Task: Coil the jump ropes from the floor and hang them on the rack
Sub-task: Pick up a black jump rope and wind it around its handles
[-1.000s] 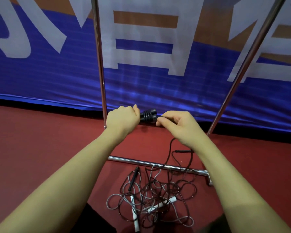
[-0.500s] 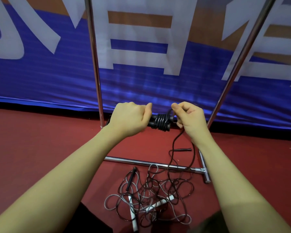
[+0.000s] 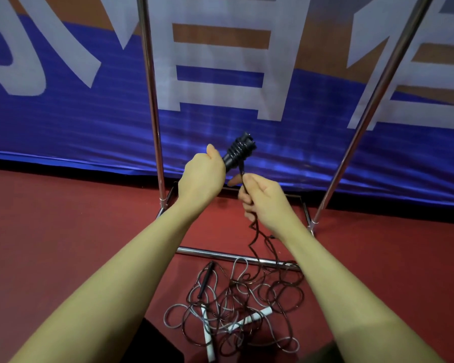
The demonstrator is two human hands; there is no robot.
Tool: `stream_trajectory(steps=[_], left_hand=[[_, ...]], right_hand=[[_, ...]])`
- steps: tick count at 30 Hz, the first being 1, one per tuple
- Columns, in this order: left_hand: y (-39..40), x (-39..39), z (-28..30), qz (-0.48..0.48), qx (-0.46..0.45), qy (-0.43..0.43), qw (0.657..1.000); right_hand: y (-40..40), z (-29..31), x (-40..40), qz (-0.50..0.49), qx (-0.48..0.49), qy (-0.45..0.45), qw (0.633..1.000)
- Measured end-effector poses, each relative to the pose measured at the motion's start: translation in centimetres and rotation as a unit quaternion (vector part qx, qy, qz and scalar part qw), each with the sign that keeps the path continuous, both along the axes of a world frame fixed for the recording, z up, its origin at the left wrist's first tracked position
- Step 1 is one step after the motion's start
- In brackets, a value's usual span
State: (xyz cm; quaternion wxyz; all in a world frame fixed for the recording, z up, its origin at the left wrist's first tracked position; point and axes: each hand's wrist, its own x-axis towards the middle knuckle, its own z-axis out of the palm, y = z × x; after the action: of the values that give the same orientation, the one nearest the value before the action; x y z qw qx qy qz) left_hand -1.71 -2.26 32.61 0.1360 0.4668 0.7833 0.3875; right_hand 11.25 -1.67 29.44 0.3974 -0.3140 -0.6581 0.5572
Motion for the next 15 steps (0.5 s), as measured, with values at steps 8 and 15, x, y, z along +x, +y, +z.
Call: stream_trajectory(steps=[8,15], left_hand=[[0.2,-0.9,-1.1,0.049,-0.057,0.073,0.994],[0.3,-1.9,-3.0,0.011,-0.080,0.268,0.960]], right_hand=[[-0.9,0.7,0.5,0.049,0.016,-0.119,0.992],[-1.0,1.4,1.0,0.079,0.119,-0.183,0.973]])
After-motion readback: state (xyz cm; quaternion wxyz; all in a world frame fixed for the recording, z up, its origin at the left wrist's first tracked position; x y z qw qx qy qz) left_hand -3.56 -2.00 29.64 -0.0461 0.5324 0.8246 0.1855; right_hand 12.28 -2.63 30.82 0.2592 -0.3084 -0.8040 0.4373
